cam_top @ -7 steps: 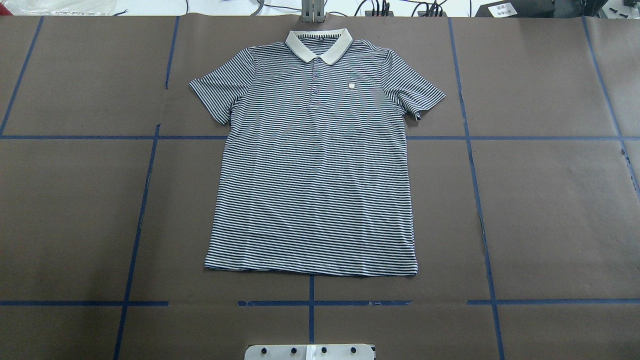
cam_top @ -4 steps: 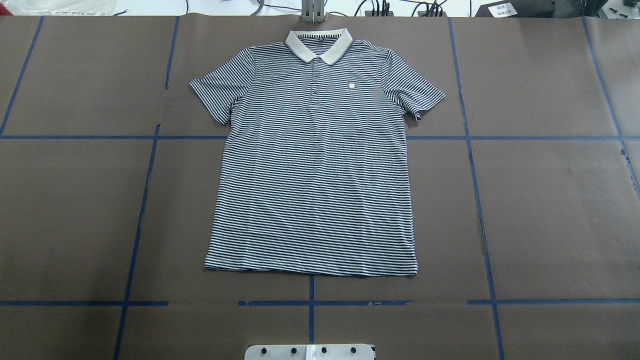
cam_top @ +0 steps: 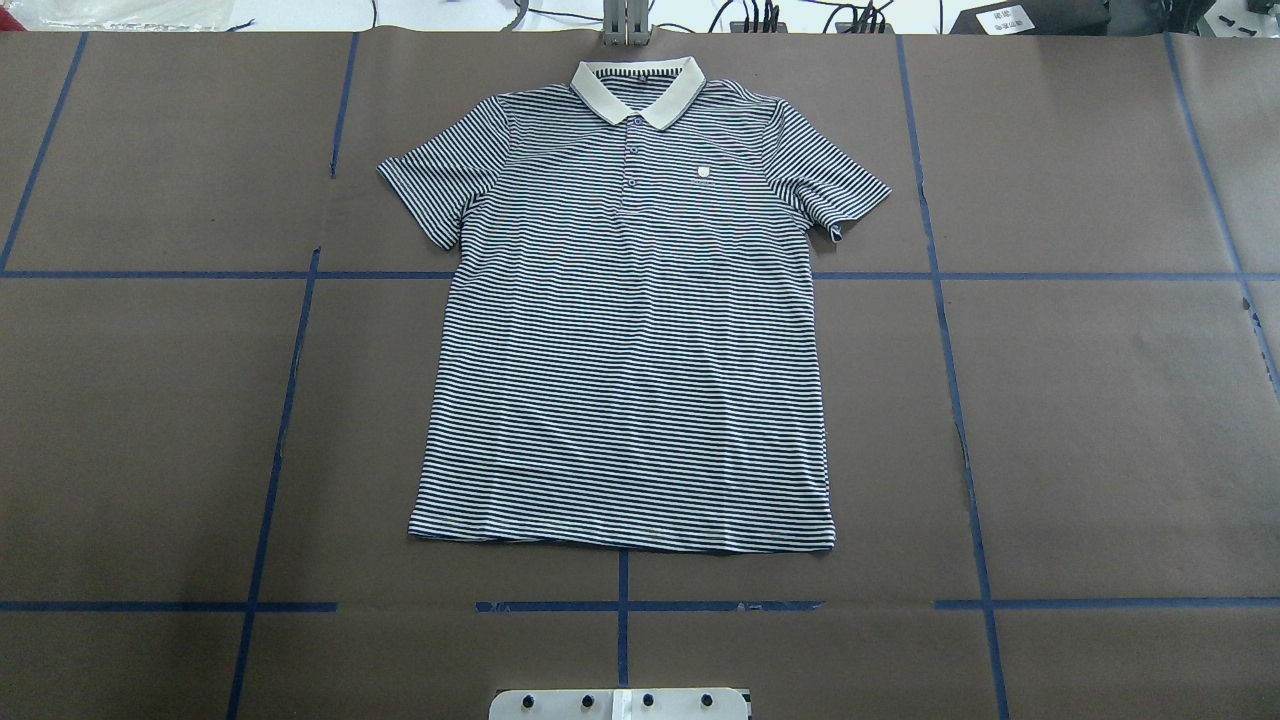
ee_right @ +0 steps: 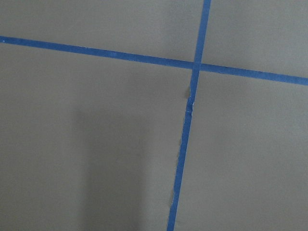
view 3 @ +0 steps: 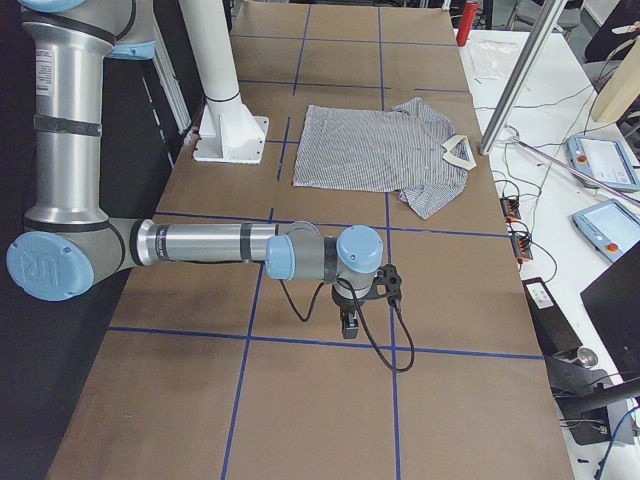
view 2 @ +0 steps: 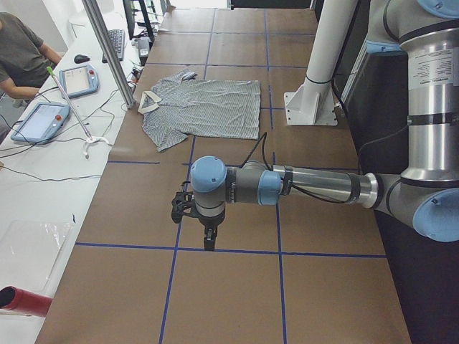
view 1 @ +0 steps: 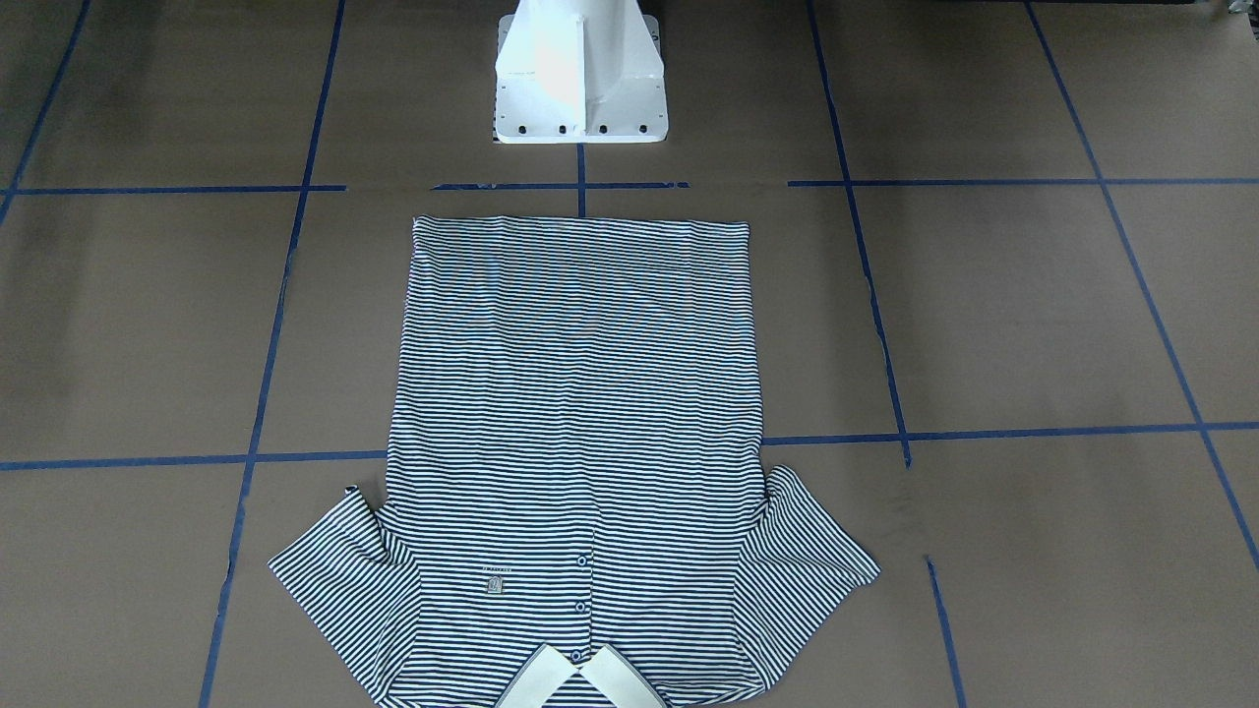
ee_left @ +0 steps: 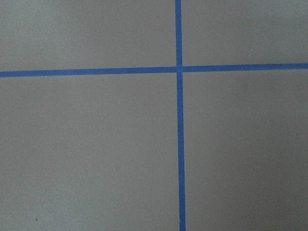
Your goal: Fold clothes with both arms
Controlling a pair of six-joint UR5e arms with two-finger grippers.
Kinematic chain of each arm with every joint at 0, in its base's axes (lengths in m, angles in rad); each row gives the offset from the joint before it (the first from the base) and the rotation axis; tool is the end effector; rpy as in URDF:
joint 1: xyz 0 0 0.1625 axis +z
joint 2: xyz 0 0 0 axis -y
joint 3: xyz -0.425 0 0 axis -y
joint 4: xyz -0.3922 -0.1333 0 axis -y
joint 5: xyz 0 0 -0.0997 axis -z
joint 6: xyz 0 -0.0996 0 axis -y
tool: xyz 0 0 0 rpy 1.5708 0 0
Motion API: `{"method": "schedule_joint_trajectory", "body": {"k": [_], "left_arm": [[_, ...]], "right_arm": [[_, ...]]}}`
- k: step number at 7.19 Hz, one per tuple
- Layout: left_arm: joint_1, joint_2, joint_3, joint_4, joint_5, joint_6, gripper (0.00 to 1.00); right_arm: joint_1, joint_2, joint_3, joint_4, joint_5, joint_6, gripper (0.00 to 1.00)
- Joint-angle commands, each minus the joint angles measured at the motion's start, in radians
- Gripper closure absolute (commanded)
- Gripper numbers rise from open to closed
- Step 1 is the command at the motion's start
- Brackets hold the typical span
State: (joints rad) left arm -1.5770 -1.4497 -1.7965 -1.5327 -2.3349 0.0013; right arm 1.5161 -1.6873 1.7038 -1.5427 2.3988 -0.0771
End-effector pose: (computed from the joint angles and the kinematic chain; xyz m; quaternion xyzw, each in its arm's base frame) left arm -0.0671 -0.4426 0.6086 0.0323 0.3725 0.0101 0.9274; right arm 0.0355 -0.4480 0.6410 0.0249 -0.4019 -0.0692 0.9127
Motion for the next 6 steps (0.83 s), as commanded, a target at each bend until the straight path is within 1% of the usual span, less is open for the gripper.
{"method": "schedule_joint_trajectory", "body": {"k": [1,2,4,6], "left_arm": [[0.000,0.000,-0.035,-0.001,-0.056,-0.003,0.00],[0.000,0.000,-0.044,-0.003,-0.064,-0.004,0.00],[0.002,0.000,-0.049,-0.006,-0.066,-0.003,0.00],[0.000,0.000,-0.041,-0.006,-0.066,-0.003,0.00]], "right_arm": [[-0.002,-0.012,-0.004,0.041,-0.003,-0.001,0.00],[-0.008,-0.011,-0.018,0.044,0.005,-0.001,0.00],[-0.011,-0.012,-0.010,0.046,0.023,-0.001,0.00],[-0.031,-0.012,-0.018,0.059,0.011,0.000,0.00]]}}
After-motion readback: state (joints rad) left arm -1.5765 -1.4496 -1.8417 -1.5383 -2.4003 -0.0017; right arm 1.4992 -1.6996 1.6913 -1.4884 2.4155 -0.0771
